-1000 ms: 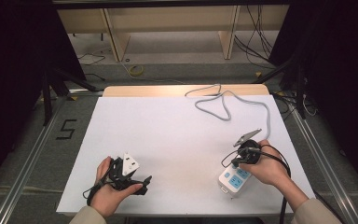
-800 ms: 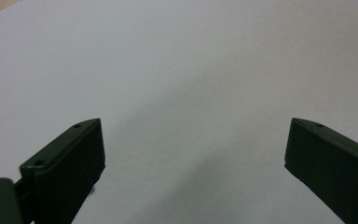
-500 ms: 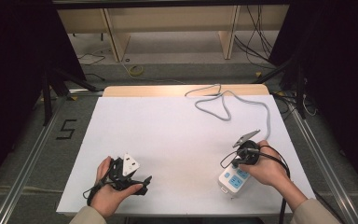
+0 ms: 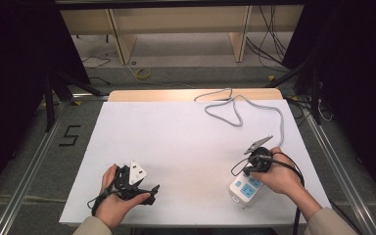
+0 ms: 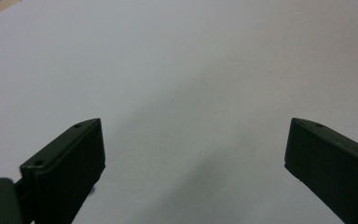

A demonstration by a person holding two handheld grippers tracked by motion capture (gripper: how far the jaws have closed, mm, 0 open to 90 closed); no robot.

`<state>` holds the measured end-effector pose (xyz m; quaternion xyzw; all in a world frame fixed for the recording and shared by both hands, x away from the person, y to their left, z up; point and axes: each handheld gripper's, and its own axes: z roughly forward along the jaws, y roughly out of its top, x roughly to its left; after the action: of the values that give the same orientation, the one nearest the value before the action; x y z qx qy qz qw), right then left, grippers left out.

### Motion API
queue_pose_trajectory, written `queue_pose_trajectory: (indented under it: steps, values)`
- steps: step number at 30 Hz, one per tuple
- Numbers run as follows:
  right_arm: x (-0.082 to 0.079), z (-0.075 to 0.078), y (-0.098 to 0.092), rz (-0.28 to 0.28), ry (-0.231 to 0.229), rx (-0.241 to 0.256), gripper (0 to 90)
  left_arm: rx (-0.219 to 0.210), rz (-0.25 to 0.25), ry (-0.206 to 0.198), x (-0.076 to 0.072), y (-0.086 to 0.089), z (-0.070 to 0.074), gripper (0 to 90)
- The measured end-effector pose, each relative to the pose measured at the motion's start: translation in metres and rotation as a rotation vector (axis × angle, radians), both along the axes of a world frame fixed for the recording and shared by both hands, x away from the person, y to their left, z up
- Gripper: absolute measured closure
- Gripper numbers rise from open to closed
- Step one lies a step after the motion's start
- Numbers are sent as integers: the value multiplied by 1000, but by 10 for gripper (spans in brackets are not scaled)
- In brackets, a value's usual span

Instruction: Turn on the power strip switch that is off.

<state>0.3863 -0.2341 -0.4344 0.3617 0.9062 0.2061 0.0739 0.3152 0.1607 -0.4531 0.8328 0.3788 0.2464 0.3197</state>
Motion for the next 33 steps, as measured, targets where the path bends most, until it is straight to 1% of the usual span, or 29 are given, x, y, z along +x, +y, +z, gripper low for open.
queue_pose_trajectory:
  steps: [6, 12, 18, 32, 33]
  values:
    - [0, 0, 2, 3, -4, -14, 900, 0, 1, -1, 0, 0, 0, 46]
    - [0, 0, 2, 1, 0, -18, 900, -1, 2, 0, 0, -1, 0, 47]
    - [1, 1, 3, 4, 12, -21, 900, 4, 0, 1, 0, -1, 0, 47]
    - [3, 1, 5, 0, 24, -34, 900, 3, -1, 0, 0, -1, 0, 48]
    - [3, 1, 5, 4, 31, -29, 900, 2, 0, 0, 0, -1, 0, 48]
